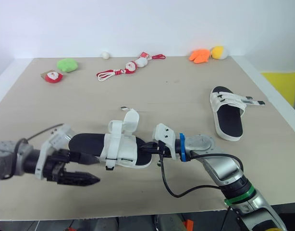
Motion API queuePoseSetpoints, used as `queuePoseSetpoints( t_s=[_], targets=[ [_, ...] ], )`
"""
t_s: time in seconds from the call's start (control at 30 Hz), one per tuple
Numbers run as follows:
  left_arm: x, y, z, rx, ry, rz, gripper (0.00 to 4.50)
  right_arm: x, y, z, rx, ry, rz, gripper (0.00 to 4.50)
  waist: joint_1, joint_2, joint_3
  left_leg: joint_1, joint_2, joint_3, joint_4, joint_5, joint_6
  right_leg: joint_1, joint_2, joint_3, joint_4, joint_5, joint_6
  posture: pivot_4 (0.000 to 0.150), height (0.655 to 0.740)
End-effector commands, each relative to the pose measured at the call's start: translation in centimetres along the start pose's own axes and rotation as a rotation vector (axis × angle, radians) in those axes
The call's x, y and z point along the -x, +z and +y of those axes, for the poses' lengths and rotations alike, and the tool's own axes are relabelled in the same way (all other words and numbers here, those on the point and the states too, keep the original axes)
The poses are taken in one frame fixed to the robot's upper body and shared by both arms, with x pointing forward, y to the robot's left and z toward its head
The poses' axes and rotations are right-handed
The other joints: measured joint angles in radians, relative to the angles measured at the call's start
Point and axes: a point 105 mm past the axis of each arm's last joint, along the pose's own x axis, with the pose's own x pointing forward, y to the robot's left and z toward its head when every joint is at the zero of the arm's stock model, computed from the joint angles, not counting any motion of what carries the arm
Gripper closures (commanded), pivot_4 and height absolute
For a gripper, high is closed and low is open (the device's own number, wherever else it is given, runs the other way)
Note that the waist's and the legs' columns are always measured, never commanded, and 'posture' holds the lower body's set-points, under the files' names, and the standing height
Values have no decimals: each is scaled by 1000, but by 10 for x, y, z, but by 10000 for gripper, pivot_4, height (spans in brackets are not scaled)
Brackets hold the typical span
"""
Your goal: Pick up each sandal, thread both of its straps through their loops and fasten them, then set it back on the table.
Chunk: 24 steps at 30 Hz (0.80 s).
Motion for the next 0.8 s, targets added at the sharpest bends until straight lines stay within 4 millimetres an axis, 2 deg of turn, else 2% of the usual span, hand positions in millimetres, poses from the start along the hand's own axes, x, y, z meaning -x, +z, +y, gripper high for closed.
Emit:
queuePoseSetpoints(
  t_s=[0.03, 0.17, 0.53, 0.8],
  targets=[
    [-8, -2, 3, -45, 41, -17, 277, -4, -6, 7, -18, 38, 20, 45000, 0, 0, 0, 0, 0, 0, 0, 0, 0, 0, 0, 0, 0, 0, 0, 1500, 7400],
    [-16, -13, 17, -58, 90, -8, 277, -3, -5, 5, -14, 36, 21, 45000, 1, 0, 0, 1, 0, 1, 0, 0, 0, 0, 0, 0, 0, 1, -1, 1500, 7400],
    [-4, -4, 16, -63, 101, -47, 277, -1, -6, 6, -18, 29, 24, 45000, 1, 0, 0, 1, 0, 1, 0, 0, 0, 0, 0, 0, 0, 0, -1, 1500, 7400],
    [-9, -10, 32, -60, 139, -41, 277, -4, -5, 5, -17, 30, 20, 45000, 1, 0, 0, 1, 0, 1, 0, 0, 0, 0, 0, 0, 0, 0, -2, 1500, 7400]
  ],
)
